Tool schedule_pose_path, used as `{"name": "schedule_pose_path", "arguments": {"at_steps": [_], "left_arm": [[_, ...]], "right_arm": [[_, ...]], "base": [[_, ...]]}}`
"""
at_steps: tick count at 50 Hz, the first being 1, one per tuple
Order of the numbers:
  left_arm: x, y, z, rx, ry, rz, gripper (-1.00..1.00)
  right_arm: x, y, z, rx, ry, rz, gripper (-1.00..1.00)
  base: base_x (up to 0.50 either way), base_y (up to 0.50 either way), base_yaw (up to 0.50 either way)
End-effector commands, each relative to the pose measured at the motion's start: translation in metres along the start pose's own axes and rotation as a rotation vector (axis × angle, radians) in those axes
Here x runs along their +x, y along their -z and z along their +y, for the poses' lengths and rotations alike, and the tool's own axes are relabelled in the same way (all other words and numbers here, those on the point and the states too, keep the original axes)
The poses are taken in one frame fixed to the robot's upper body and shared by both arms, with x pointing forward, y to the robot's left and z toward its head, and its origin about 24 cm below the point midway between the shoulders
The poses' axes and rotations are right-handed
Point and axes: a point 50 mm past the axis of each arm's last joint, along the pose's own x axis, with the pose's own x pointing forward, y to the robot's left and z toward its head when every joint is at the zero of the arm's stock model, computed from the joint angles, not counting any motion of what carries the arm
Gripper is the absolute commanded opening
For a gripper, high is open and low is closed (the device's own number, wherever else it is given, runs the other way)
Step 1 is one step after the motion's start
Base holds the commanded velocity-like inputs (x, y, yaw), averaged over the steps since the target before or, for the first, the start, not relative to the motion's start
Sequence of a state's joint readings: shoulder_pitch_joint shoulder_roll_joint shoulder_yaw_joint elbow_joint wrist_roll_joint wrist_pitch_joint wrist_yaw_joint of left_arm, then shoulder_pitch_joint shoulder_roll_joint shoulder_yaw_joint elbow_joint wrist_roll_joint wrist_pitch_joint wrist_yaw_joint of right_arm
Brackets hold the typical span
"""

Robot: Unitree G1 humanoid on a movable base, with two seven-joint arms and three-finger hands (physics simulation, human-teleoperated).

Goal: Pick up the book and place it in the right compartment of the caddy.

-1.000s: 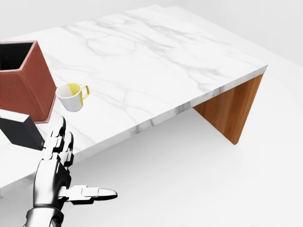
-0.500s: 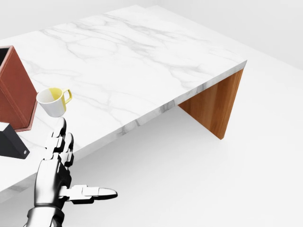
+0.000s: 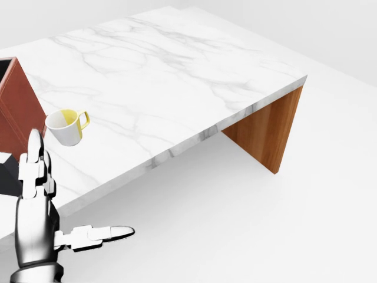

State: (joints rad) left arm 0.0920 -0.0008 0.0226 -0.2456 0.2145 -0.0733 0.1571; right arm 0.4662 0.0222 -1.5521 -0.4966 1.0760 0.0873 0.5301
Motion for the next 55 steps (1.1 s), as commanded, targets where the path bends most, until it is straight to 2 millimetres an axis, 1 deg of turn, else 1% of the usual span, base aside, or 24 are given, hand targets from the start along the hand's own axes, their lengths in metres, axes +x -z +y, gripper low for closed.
{"name": "schedule_pose_path", "arguments": {"at_steps": [1, 3, 4, 5, 6, 12, 16, 18, 29, 31, 33, 55], "left_arm": [[-0.005, -0.029, 0.012, 0.141, -0.139, -0.14, 1.0], [-0.005, -0.03, 0.012, 0.148, -0.144, -0.143, 1.0], [-0.005, -0.035, 0.016, 0.17, -0.193, -0.175, 1.0], [-0.005, -0.036, 0.017, 0.171, -0.195, -0.177, 1.0], [-0.006, -0.038, 0.015, 0.211, -0.186, -0.201, 1.0], [-0.007, -0.033, 0.015, 0.3, -0.228, -0.202, 1.0], [-0.014, -0.036, 0.016, 0.375, -0.252, -0.23, 1.0], [-0.014, -0.035, 0.016, 0.377, -0.262, -0.224, 1.0], [-0.017, -0.046, 0.017, 0.489, -0.324, -0.301, 1.0], [-0.017, -0.047, 0.017, 0.535, -0.35, -0.327, 1.0], [-0.019, -0.05, 0.017, 0.565, -0.367, -0.349, 1.0], [-0.019, -0.058, 0.01, 0.789, -0.345, -0.458, 1.0]], "right_arm": [[0.0, 0.0, 0.0, -0.003, 0.002, 0.002, 1.0], [0.0, 0.001, 0.0, -0.003, 0.002, 0.003, 1.0], [0.0, 0.002, 0.0, -0.001, 0.001, 0.007, 1.0], [0.0, 0.003, 0.0, 0.0, 0.001, 0.008, 1.0], [0.0, 0.002, 0.0, 0.002, 0.001, 0.007, 1.0], [0.0, -0.001, 0.001, 0.002, -0.001, -0.003, 1.0], [0.0, 0.0, 0.001, 0.002, 0.0, 0.0, 1.0], [0.0, 0.0, 0.0, 0.002, 0.002, -0.001, 1.0], [0.0, -0.003, 0.0, -0.002, 0.008, -0.008, 1.0], [0.0, 0.001, 0.0, 0.001, 0.003, 0.004, 1.0], [0.0, 0.0, 0.0, -0.001, 0.003, 0.003, 1.0], [-0.001, 0.0, -0.003, -0.004, 0.01, 0.004, 1.0]], "base": [[0.0, 0.0, 0.0], [0.0, 0.0, 0.0], [0.0, 0.0, 0.0], [0.0, 0.0, 0.0], [0.0, 0.0, 0.0], [0.0, 0.0, 0.0], [0.0, 0.0, 0.0], [0.0, 0.0, 0.0], [0.0, 0.0, 0.0], [0.0, 0.0, 0.0], [0.0, 0.0, 0.0], [0.0, 0.0, 0.0]]}}
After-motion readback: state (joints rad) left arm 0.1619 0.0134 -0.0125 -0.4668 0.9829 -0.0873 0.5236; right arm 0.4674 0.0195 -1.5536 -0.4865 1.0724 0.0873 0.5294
